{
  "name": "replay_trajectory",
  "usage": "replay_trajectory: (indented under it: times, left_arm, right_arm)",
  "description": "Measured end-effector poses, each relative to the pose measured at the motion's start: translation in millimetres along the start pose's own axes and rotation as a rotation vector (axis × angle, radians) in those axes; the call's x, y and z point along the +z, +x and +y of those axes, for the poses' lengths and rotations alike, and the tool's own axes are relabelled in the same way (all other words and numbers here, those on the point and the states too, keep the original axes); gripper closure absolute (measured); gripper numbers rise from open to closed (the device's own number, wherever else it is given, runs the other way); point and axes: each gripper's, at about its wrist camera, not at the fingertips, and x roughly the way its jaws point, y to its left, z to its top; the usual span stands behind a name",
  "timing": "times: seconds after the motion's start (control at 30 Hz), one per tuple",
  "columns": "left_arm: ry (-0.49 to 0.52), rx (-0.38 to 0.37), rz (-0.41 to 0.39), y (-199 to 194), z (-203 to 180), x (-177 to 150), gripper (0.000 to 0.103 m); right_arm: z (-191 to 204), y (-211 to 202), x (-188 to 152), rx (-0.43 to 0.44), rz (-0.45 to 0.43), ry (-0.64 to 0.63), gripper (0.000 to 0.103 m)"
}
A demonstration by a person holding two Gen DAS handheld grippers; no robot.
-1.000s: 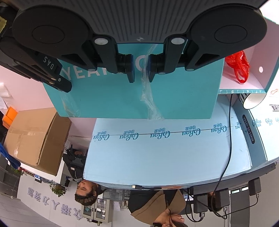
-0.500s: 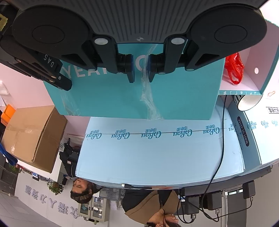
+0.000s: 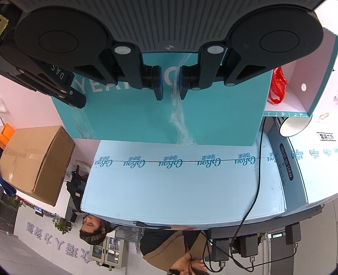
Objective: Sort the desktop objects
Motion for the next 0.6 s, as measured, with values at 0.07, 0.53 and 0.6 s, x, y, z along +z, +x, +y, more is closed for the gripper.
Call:
replay_trajectory:
  times: [0.07,0.53,0.6]
  left_arm:
    - [-0.003,0.002,-0.001,-0.3,3.1,0.3,0.093]
    - [-0.017,0.009,0.003,2.6,22.2,2.9,0.093]
    - [-0.019,0.007,0.006,3.4,23.9,3.0,0.093]
  right_arm:
    - [2.8,0.8,-0.5,0.002,0.001,-0.001,0.090]
    - [18.8,6.5,-1.0,0.009,0.002,-0.008,0.090]
    - [20.1,7.0,-0.7,0.007,0.002,-0.009,0.090]
